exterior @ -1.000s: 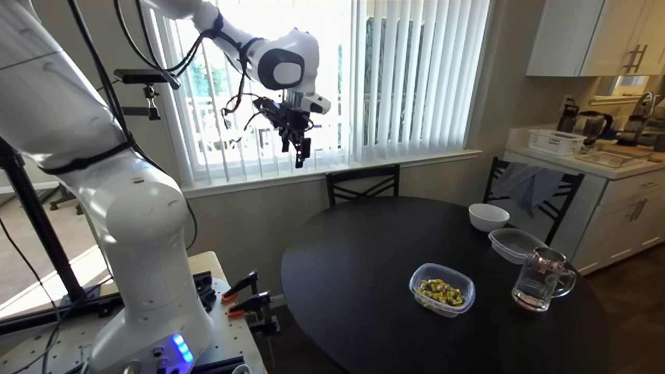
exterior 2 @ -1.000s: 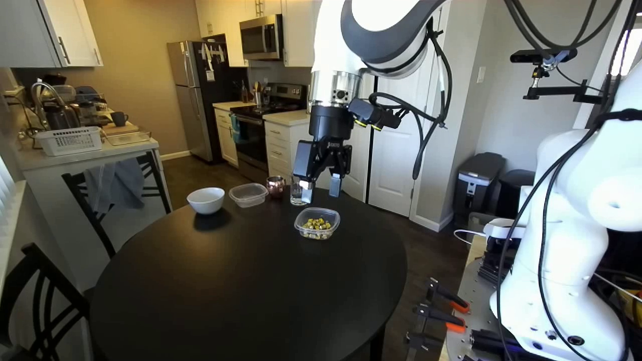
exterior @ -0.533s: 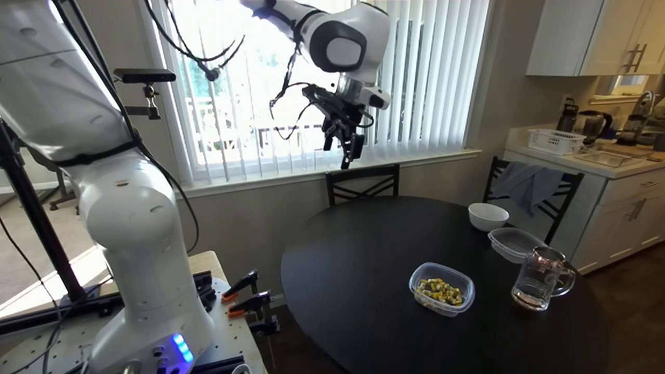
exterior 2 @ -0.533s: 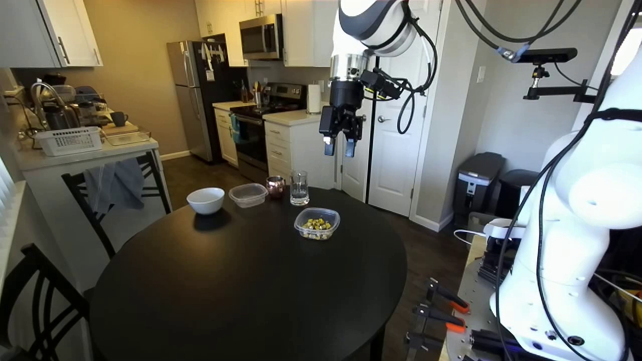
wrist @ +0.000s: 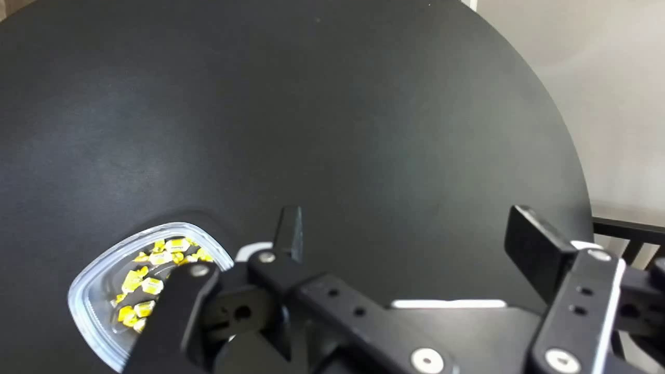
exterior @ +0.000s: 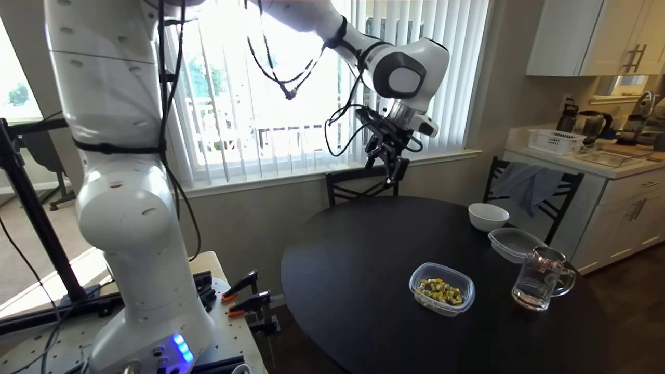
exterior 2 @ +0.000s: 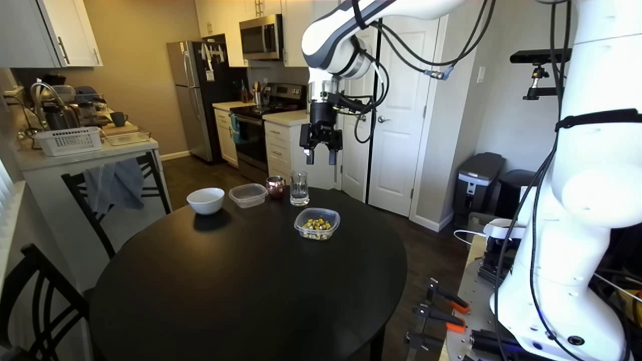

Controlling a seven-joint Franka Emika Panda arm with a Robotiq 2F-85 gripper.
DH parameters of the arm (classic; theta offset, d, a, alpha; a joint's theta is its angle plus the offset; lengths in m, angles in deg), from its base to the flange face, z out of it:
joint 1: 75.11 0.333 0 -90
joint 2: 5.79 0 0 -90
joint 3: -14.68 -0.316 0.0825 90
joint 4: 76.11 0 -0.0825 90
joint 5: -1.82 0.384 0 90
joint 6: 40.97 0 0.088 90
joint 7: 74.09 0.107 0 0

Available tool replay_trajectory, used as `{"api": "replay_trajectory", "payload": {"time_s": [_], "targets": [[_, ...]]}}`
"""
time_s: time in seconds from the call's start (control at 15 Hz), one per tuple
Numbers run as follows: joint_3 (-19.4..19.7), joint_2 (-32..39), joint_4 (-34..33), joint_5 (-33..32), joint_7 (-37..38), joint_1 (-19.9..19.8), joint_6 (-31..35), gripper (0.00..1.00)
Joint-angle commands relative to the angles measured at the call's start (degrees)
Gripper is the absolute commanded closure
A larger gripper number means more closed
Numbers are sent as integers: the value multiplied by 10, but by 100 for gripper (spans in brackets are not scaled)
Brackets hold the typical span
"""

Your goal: Pick up the clear lunch box with candy in it and pour all the candy on the table

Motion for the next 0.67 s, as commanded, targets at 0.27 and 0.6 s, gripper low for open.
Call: {"api": "replay_trajectory", "payload": {"time_s": [0.27, 0.6], "targets": [[-17, 40, -40, -3, 11, -17, -5, 0], [-24, 79, -52, -10, -1, -8, 113, 0]]}}
